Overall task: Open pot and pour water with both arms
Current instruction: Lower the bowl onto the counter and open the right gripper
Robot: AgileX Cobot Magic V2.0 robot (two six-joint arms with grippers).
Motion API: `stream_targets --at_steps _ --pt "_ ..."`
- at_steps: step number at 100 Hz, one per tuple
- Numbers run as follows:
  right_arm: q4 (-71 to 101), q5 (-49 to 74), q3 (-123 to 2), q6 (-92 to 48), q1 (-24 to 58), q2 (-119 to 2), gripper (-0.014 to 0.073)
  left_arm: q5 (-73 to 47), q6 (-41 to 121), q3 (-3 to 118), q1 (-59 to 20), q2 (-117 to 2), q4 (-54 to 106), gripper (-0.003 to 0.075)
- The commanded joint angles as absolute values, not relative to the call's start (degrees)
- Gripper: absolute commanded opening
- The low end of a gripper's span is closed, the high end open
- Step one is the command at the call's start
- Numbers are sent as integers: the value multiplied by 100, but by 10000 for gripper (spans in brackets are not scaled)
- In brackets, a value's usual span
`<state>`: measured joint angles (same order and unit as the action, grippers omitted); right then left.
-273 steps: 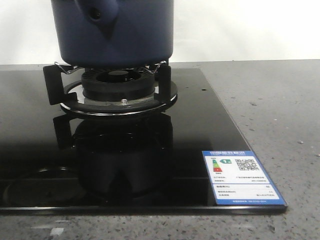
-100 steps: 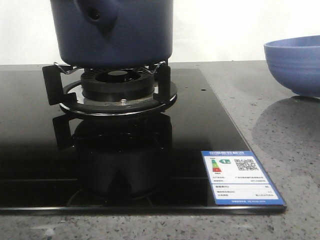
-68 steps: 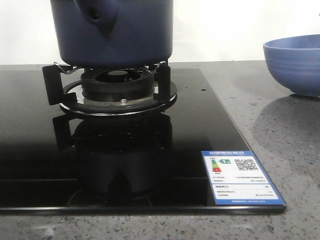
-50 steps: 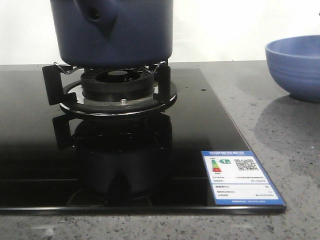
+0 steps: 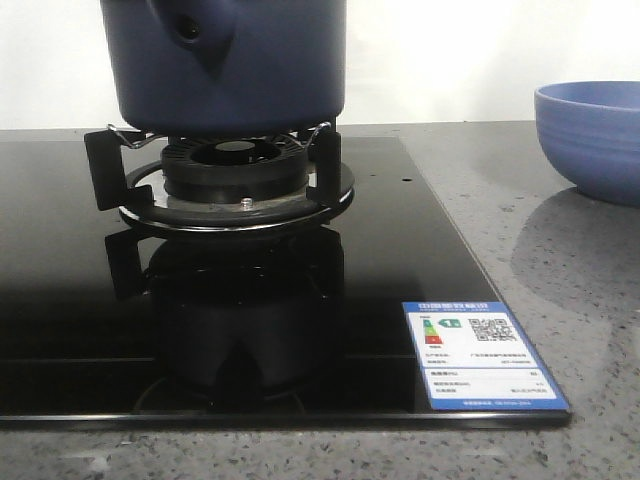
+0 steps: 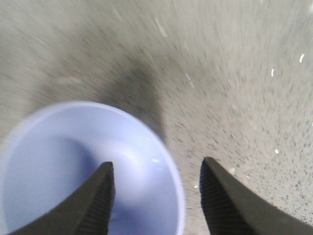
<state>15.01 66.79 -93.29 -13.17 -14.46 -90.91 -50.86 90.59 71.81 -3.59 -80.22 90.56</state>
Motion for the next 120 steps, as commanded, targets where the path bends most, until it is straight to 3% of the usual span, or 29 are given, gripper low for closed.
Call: stream_targets --at_steps 1,29,120 --pt "1910 6587 -9670 -1348 -1480 -8619 356 -5220 9064 7403 -518 -7872 9485 315" --pt "2134 6654 -9670 -1373 -1480 -8252 356 -5175 9212 7403 -1070 -8300 8910 315" --pt "2134 6591 -9670 -1373 -1480 -8229 356 -5155 9307 7403 -1076 -8753 8435 316"
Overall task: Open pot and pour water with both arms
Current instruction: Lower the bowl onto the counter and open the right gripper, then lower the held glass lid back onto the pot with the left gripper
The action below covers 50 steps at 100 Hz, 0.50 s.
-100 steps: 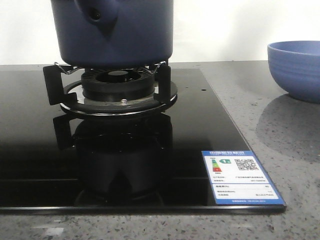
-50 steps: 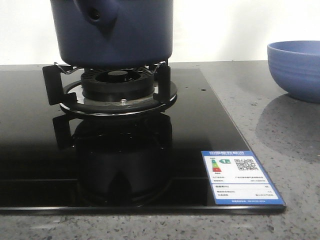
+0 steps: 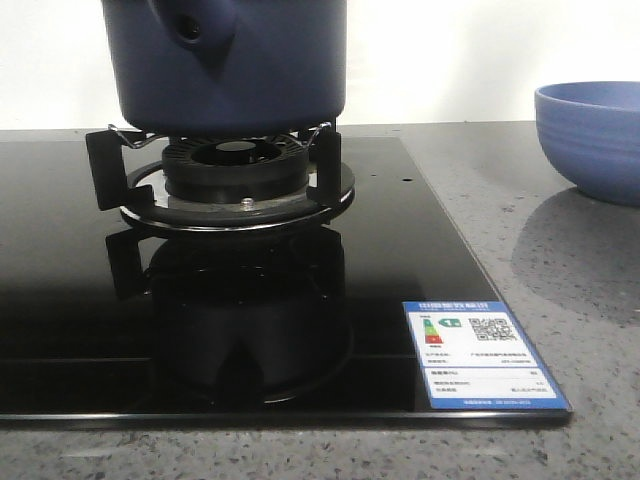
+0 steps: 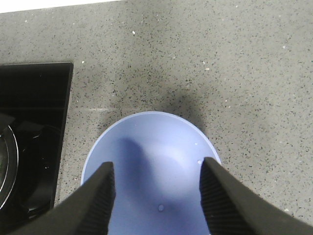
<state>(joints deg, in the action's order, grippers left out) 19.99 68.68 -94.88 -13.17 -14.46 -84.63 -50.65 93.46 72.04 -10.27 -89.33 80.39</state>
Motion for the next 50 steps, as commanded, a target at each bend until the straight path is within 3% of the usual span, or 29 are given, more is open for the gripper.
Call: stream_targets --at_steps 1,50 --pt "2134 6591 -9670 -1373 -1480 -8229 356 -5167 9307 7403 -1076 -8753 8435 316" --pt "2134 6591 -9670 -1373 -1480 -8229 356 -5443 9254 7403 -966 -8741 8309 316"
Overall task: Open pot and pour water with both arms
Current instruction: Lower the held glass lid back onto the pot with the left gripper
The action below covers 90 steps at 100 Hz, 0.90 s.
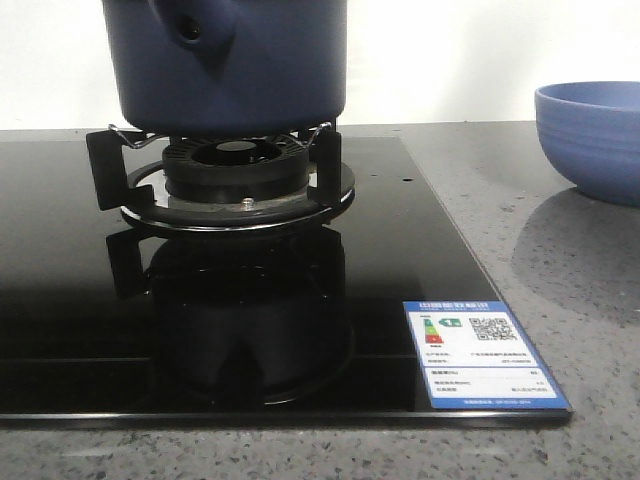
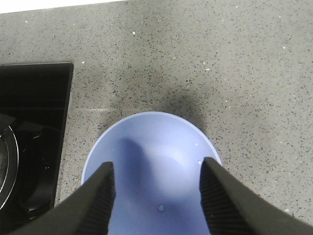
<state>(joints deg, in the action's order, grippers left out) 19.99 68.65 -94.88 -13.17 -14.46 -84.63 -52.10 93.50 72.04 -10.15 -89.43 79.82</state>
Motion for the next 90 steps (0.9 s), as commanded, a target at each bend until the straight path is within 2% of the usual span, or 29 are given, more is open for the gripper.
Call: stream_targets --at_steps 1,39,46,58,63,90 --pt "2134 6591 -9670 -1373 -1480 -8229 356 -5460 9258 7403 -952 -8741 8309 316" --pt "2134 6591 -9660 -1373 -1480 -8229 356 -5548 9258 7403 -840 -8741 8304 325" --pt "2134 6591 -9660 -1373 -1480 -8229 356 -5548 9258 7403 -840 -8741 8304 393" --pt "2134 6591 -9660 -1373 -1480 -8229 356 -5548 9258 7403 -836 -8741 8472 568" --pt "2134 6591 -9660 -1373 -1480 -8229 356 -5618 9258 7415 -821 -8741 8680 605" --pt "2134 6591 -9660 -1383 -1480 -8229 356 -6484 8861 8160 -451 -8679 8990 606"
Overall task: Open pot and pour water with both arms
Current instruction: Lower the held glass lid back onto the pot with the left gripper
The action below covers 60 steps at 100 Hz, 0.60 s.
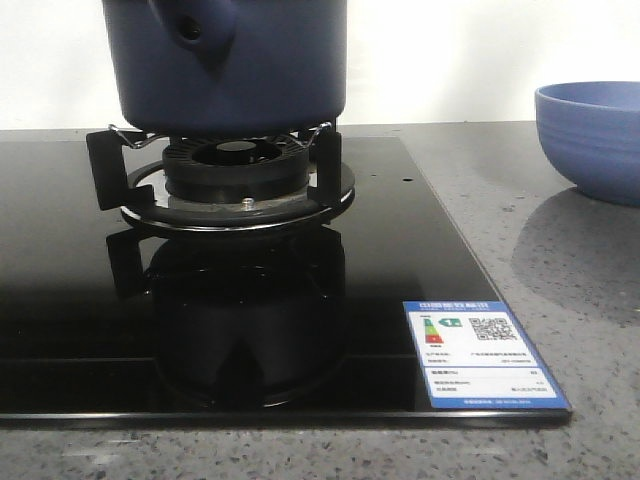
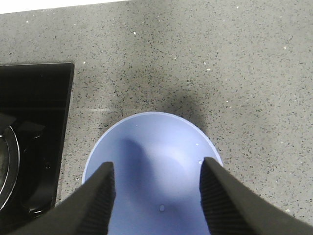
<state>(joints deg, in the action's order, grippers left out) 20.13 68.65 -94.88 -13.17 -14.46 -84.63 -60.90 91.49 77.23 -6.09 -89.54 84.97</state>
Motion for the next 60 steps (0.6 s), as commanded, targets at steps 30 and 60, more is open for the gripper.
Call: stream_targets --at_steps 30,60 --pt "3667 6419 -9660 -2165 -1480 -8163 226 -6798 7970 8581 455 -8277 8951 375" --pt "5680 5065 -9153 -3704 -999 -7678 -39 -6508 7556 8581 1235 -7703 8692 -20"
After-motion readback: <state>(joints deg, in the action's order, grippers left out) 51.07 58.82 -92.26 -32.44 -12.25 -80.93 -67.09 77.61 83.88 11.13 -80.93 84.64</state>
